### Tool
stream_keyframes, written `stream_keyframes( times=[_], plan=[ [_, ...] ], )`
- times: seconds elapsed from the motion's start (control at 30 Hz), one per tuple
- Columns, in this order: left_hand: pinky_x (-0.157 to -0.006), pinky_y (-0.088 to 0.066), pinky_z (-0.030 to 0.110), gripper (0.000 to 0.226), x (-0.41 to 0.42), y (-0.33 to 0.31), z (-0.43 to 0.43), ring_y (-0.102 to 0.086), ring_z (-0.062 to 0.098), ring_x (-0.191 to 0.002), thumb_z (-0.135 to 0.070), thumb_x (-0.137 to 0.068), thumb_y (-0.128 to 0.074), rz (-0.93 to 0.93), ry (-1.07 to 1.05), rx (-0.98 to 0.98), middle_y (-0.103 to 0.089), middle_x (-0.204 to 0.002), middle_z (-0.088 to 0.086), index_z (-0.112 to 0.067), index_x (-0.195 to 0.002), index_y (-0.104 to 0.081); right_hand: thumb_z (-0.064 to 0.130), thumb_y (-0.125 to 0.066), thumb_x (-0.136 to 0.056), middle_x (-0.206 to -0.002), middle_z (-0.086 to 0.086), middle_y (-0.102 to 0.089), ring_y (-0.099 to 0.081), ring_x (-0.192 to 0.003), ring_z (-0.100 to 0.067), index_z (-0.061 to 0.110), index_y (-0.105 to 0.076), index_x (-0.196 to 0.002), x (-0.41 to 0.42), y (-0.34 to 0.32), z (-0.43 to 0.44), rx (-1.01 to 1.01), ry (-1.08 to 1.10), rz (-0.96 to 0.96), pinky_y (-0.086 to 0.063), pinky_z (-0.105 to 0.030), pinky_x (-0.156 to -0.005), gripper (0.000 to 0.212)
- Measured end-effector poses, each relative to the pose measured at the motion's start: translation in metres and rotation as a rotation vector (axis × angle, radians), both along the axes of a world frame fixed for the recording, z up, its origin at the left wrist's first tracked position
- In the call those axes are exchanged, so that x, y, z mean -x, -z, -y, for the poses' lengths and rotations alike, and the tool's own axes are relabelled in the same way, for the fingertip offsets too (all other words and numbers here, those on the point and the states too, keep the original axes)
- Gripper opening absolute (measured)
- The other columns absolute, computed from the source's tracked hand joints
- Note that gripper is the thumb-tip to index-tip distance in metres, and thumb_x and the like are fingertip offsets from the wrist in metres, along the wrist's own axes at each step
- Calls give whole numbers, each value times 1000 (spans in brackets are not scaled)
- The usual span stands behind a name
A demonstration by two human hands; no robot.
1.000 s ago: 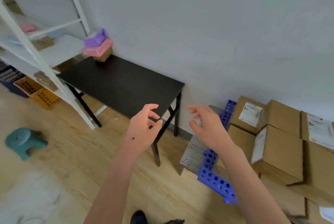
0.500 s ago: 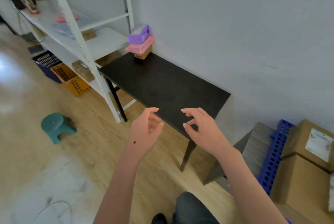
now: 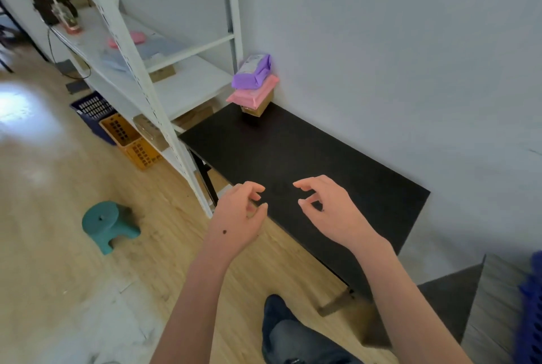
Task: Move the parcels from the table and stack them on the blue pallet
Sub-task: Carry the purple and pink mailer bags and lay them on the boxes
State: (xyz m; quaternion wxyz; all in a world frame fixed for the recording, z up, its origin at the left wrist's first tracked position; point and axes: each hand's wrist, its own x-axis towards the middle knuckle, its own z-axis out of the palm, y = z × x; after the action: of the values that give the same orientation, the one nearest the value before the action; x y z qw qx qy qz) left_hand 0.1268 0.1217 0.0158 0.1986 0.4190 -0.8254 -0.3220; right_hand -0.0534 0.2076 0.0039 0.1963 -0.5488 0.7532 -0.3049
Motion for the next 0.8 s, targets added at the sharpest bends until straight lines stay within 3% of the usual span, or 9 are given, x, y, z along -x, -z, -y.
stream_keyframes(
  times=[0.13, 0.5, 0.7, 0.8],
  plan=[
    [-63, -41, 9, 30, 25, -10, 56, -57, -1, -80, -24, -90, -61, 14, -1, 23, -57, -105, -10, -25, -119, -54, 27, -61, -91, -110, 20, -48, -60, -90, 2, 37, -54, -122, 17, -4, 60, -9, -12, -6, -46, -10, -73, 34],
    [-59, -38, 7, 32, 45, -1, 169, -55, -3, -80, -27, -89, -61, 100, -49, 2, -55, -106, -13, -28, -120, -53, 24, -62, -91, -112, 17, -48, -59, -89, 3, 36, -54, -124, 48, -6, 173, -80, -45, 15, -42, -6, -70, 36],
    [-64, -41, 8, 32, 53, 5, 235, -56, -2, -80, -25, -88, -62, 75, -15, -15, -56, -104, -12, -27, -119, -54, 25, -63, -90, -110, 19, -48, -59, -86, 6, 38, -53, -124, 49, 5, 235, -97, -4, 13, -40, -5, -66, 38],
    [-69, -45, 12, 32, 62, 3, 279, -57, 0, -79, -24, -88, -62, 77, 36, 0, -57, -103, -11, -27, -119, -54, 25, -63, -90, -114, 17, -50, -59, -88, 2, 37, -52, -126, 47, 7, 271, -119, 27, -13, -44, -9, -72, 40]
  ],
)
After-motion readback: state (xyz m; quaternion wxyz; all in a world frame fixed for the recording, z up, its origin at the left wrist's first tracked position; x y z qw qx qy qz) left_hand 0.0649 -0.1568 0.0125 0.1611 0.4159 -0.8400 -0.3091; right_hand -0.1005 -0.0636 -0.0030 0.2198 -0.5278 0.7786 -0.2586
